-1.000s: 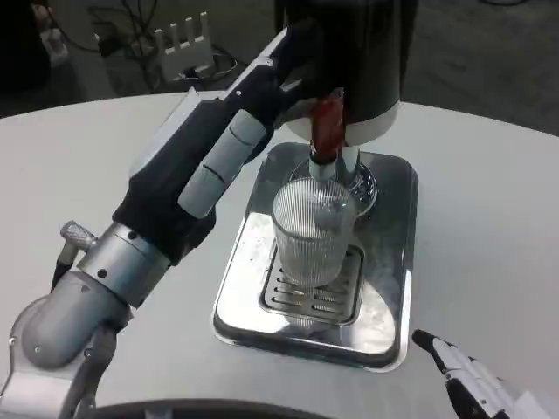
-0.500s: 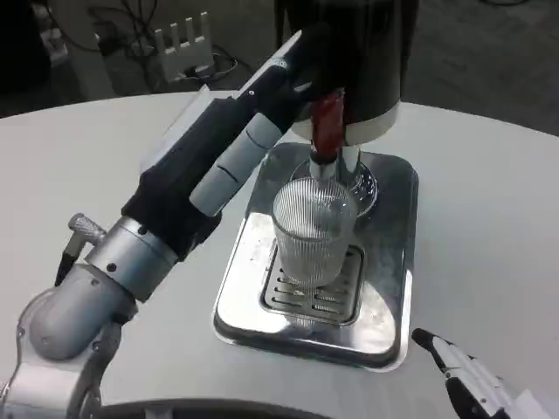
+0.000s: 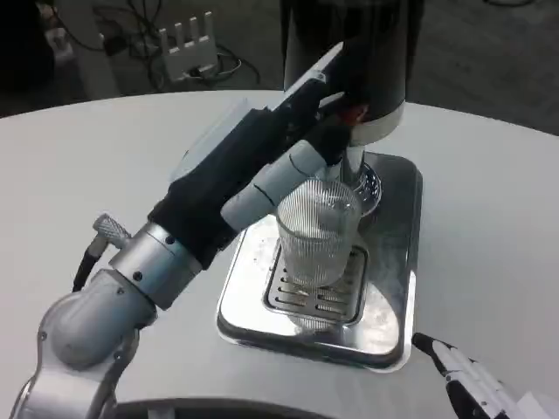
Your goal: Grasp the cup under the faucet to collect the drink, then remove the cup.
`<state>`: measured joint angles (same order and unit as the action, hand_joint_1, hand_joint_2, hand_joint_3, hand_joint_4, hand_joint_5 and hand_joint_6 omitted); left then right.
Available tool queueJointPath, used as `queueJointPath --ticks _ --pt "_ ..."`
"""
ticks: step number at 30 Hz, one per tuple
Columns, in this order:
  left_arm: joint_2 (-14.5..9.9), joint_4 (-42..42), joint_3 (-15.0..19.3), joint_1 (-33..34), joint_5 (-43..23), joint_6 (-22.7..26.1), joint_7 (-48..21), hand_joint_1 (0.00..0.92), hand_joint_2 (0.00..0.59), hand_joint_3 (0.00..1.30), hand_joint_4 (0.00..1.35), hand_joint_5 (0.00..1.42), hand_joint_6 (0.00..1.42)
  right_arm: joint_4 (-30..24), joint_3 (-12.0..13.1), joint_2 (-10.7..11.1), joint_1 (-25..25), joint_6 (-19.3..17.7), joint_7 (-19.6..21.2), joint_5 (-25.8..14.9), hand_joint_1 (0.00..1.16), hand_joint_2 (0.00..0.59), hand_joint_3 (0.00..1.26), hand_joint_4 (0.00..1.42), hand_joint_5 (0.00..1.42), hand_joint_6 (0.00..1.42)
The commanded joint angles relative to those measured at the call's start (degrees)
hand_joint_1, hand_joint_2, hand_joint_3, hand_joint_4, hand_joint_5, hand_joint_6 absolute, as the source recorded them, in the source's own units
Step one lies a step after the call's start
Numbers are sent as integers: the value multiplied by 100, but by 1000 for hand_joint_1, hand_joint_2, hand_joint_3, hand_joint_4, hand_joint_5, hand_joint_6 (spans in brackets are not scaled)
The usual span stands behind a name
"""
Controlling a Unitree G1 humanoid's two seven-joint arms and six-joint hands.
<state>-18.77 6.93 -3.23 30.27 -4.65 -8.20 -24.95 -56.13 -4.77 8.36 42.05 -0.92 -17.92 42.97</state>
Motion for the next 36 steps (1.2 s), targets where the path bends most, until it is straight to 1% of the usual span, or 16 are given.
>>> queueJointPath --ticks 1,6,10,14,15,17,18,20,21,24,26,30,34,36 --pt "-85 142 -211 -211 337 -207 -79 0 85 44 23 127 111 22 16 -1 59 -11 71 -52 458 460 34 0 0 0" --pt "-169 193 -260 -316 656 -351 -18 0 84 39 23 127 110 31 -17 -6 82 -33 94 -38 458 460 34 0 0 0" --pt "-188 150 -230 -372 745 -417 74 0 83 38 23 127 109 64 -21 -35 49 -41 178 -79 458 460 34 0 0 0" --pt "-179 145 -162 -452 749 -450 176 0 81 37 20 121 109 421 34 -170 -115 -196 589 -539 470 460 43 9 0 0" --pt "-183 150 -140 -472 745 -452 206 0 81 37 18 120 109 544 38 -212 -165 -284 782 -587 514 430 54 21 0 0" --pt "-189 159 -103 -502 737 -446 251 0 81 37 16 117 109 854 30 -455 -287 -449 1268 -856 590 381 54 57 2 20" --pt "-191 163 -90 -511 735 -446 268 0 82 37 16 117 109 957 23 -521 -326 -516 1428 -943 629 359 62 71 18 46" --pt "-194 179 -72 -519 738 -446 286 0 82 37 15 115 109 1157 -19 -594 -456 -703 1750 -943 701 290 64 101 61 100" --pt "-196 186 -66 -519 742 -444 290 0 82 37 14 115 109 1290 -49 -664 -543 -784 1911 -989 734 270 64 106 66 107" --pt "-198 194 -53 -512 757 -442 290 0 81 37 13 114 109 1641 -105 -787 -833 -871 2222 -1093 786 235 73 106 85 152" --pt "-204 194 -46 -499 767 -438 289 0 81 37 13 113 109 1854 -128 -846 -1015 -855 2317 -1190 789 230 74 106 86 156" --pt "-225 171 -33 -464 811 -444 281 0 81 37 13 113 107 2549 -236 -1079 -1427 -913 2636 -1425 797 195 64 95 96 177" --pt "-257 108 -40 -436 892 -505 284 0 81 37 12 112 101 2966 -402 -1142 -1789 -1031 2904 -1313 796 189 64 94 97 180" --pt "-275 76 -53 -427 934 -534 282 0 81 37 12 112 99 3123 -475 -1173 -1960 -1035 2974 -1351 793 186 64 105 106 182"
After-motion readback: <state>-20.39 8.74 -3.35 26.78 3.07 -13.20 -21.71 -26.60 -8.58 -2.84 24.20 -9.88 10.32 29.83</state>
